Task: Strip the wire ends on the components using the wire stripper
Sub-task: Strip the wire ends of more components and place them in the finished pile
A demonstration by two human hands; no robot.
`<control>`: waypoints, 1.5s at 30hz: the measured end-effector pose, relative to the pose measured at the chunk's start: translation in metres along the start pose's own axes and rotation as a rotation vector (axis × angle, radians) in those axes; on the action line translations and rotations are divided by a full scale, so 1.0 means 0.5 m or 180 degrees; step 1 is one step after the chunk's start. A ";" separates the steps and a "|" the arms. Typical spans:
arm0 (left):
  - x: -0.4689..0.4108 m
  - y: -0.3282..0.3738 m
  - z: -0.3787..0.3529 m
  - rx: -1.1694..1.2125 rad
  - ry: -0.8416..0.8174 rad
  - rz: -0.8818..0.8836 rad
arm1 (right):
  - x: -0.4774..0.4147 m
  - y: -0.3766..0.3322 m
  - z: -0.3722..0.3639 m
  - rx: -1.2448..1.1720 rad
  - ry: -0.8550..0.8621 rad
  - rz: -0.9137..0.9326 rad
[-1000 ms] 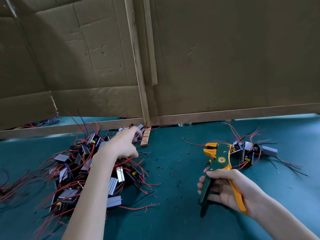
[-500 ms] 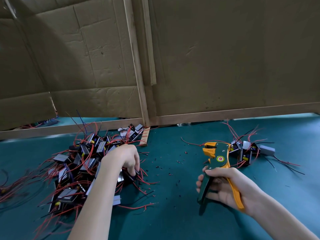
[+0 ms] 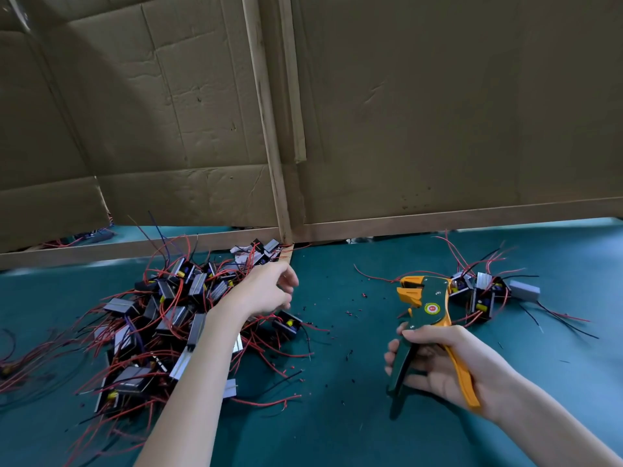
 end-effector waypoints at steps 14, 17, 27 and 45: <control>-0.016 0.037 -0.049 0.0117 -0.0132 -0.0523 | 0.006 -0.001 -0.011 0.0051 -0.0029 0.0047; -0.011 0.090 -0.029 0.1454 0.0386 -0.0928 | 0.013 0.000 -0.024 0.0189 -0.0155 0.0101; -0.002 0.173 0.003 0.2878 0.1164 -0.1281 | 0.040 -0.006 -0.067 0.0574 -0.0625 0.0467; 0.021 0.217 -0.006 0.1735 0.0483 -0.1213 | 0.072 -0.008 -0.099 0.1093 -0.0819 0.0722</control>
Point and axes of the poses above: each hand's wrist, its own x-axis away from the middle knuckle, its own z-axis out of the back of the hand, y = z × x, the point moved 8 cm from there along -x, towards the middle knuckle, and after that the axes turned 14 degrees about -z, right-handed, at the moved point
